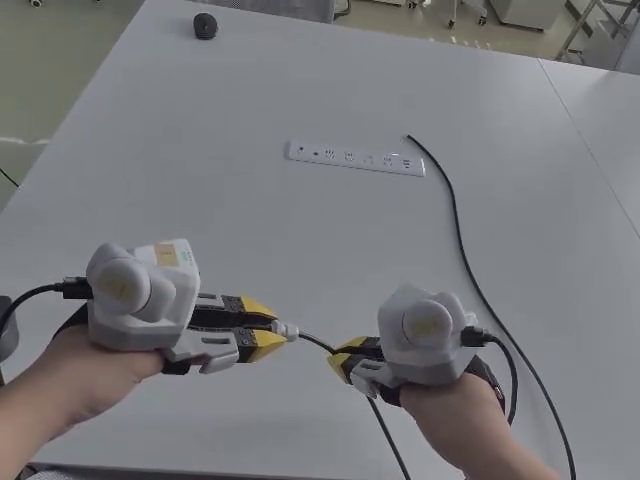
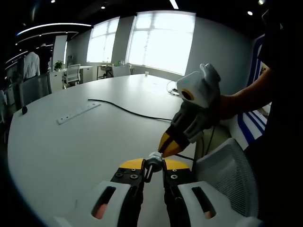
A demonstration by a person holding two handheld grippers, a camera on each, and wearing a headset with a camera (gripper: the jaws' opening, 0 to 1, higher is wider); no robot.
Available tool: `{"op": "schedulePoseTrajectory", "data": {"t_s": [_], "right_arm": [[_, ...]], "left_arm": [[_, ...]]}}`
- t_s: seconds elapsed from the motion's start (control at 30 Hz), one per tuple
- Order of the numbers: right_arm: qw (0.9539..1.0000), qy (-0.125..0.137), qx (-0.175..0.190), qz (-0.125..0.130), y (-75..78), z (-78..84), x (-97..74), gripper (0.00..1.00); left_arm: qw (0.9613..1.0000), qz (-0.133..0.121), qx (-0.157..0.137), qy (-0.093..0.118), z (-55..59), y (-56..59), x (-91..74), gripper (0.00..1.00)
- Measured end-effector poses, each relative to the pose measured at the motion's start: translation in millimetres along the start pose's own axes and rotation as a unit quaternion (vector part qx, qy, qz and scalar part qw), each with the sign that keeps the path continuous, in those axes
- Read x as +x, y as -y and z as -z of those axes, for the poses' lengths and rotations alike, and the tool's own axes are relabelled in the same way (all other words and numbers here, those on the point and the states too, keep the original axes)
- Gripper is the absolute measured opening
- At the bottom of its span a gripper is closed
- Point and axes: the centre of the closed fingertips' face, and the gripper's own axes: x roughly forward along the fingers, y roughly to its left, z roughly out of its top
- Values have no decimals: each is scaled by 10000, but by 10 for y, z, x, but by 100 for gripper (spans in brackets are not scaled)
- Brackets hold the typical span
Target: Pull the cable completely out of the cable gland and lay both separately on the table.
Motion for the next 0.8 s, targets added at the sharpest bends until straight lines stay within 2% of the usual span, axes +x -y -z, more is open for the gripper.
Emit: {"op": "schedulePoseTrajectory", "data": {"t_s": [0.13, 0.2, 0.27, 0.37, 0.4, 0.47, 0.5, 0.6, 0.67, 0.73, 0.8], "right_arm": [[9999, 28, -140, -25, -15, -11, 0, 5], [9993, 136, -352, 44, -25, -73, -10, 19], [9981, 231, -573, 56, -60, -147, -28, 25], [9953, 409, -874, 27, -142, -290, -73, 25], [9923, 483, -1142, 22, -185, -365, -90, 24], [9877, 471, -1489, -49, -279, -425, -102, 24], [9830, 440, -1782, -78, -341, -454, -99, 23], [9745, 479, -2193, -25, -413, -526, -94, 17], [9734, 498, -2236, -28, -449, -562, -95, 9], [9745, 422, -2202, -37, -438, -556, -52, 10], [9714, 310, -2353, -2, -418, -523, -33, 10]], "left_arm": [[10000, -3, 20, 18, 0, 3, -3, 15], [10000, -5, 52, -12, 16, 4, -1, 15], [10000, -8, 28, -3, 20, 5, 0, 15], [10000, -12, 24, 0, 21, 5, -1, 15], [10000, -7, 21, -2, 21, 8, -1, 15], [10000, -6, 13, -3, 22, 11, -3, 15], [10000, -10, 10, -9, 25, 9, -5, 15], [10000, -10, 4, -8, 25, 12, -6, 15], [10000, -11, 0, -9, 26, 17, -7, 15], [10000, -10, -19, -7, 23, 23, -9, 15], [10000, -15, -6, -6, 18, 32, -13, 15]]}}
